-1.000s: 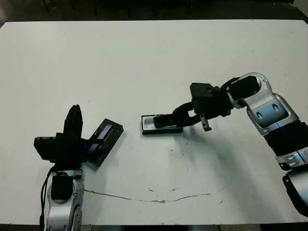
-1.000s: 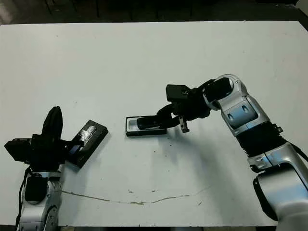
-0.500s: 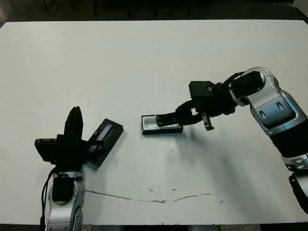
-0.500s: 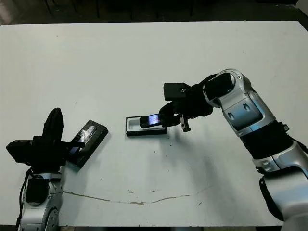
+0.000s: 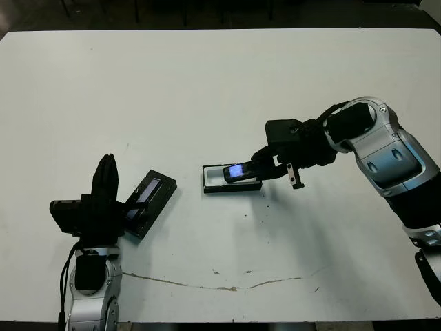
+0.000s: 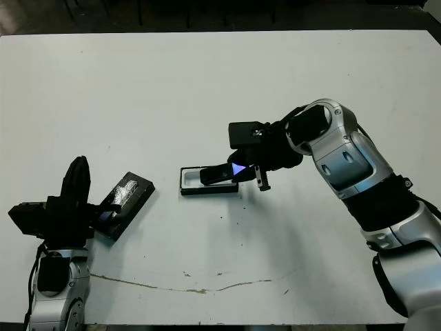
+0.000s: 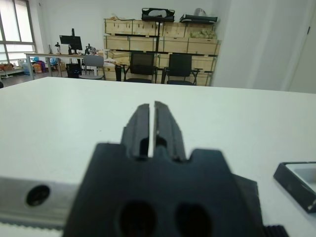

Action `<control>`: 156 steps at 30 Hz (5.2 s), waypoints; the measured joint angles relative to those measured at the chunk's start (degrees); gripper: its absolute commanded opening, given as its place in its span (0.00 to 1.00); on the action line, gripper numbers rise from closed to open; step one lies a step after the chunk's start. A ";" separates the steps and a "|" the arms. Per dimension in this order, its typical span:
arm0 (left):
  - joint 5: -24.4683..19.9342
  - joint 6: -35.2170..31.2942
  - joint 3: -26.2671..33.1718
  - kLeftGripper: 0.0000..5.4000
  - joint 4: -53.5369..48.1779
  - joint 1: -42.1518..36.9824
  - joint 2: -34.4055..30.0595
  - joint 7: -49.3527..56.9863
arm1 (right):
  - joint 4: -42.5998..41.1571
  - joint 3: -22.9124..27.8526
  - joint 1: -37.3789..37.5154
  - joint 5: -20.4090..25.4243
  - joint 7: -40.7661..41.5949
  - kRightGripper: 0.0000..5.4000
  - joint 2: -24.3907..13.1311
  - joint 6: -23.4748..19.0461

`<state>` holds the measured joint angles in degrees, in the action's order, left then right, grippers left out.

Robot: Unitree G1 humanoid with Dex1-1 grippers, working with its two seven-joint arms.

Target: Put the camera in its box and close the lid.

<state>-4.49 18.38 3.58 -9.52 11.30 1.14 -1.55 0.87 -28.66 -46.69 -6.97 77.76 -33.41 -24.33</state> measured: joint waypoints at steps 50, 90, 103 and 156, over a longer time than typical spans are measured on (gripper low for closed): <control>0.53 0.52 -0.23 0.00 0.53 0.42 1.22 0.64 | -0.44 -8.77 -4.77 -7.70 -1.04 0.12 4.95 -5.54; 1.38 1.20 -0.44 0.00 0.76 0.27 1.27 0.72 | 10.45 -3.07 -7.63 1.47 7.34 0.61 6.53 8.85; 1.22 1.60 -0.56 0.00 1.20 0.31 1.26 0.44 | 8.27 2.44 -5.47 3.35 2.48 1.00 5.62 6.63; -11.87 -44.43 12.40 0.82 -36.10 12.12 -19.99 -25.27 | -21.65 42.28 49.50 27.63 -41.81 0.00 8.02 13.06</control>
<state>-16.37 -26.05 15.99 -45.63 23.41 -18.84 -26.81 -20.78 13.63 2.81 20.66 35.95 -25.39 -11.28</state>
